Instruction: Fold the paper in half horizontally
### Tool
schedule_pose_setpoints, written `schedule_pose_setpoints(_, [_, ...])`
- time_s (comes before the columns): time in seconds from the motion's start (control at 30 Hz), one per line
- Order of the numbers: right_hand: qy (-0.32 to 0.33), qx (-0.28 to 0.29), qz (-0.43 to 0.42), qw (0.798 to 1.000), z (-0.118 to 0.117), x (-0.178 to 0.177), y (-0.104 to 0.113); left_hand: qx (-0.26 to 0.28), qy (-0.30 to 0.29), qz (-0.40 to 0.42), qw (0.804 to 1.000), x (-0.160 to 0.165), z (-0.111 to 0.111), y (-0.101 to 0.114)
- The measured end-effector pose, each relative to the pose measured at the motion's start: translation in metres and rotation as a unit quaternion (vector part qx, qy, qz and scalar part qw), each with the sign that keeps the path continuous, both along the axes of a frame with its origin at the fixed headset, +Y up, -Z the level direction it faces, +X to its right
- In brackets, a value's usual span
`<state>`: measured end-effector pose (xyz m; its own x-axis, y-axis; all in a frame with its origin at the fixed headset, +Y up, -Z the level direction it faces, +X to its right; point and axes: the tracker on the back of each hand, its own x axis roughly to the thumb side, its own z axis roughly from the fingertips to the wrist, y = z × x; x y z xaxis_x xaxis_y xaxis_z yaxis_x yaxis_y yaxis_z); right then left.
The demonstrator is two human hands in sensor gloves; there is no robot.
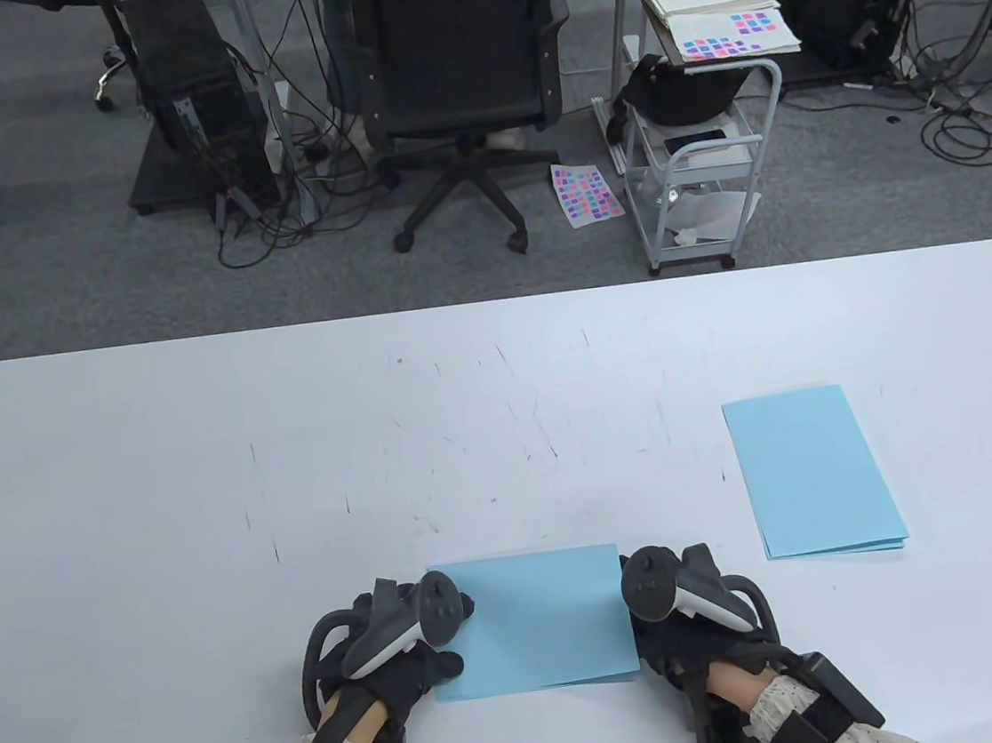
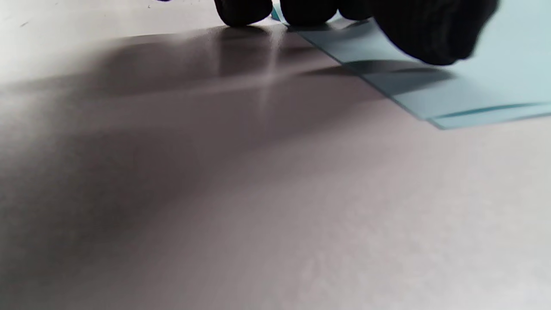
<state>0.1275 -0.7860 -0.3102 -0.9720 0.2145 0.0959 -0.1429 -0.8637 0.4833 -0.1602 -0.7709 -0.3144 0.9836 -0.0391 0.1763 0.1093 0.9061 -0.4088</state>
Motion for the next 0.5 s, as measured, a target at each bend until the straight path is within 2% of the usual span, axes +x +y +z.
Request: schedule_pose_setpoints(0.5, [-0.002, -0.002, 0.000, 1.000, 0.0001, 0.0003, -0.0005, -0.018, 0.001, -0.004, 1.000, -0.0018, 0.0015, -0.0043])
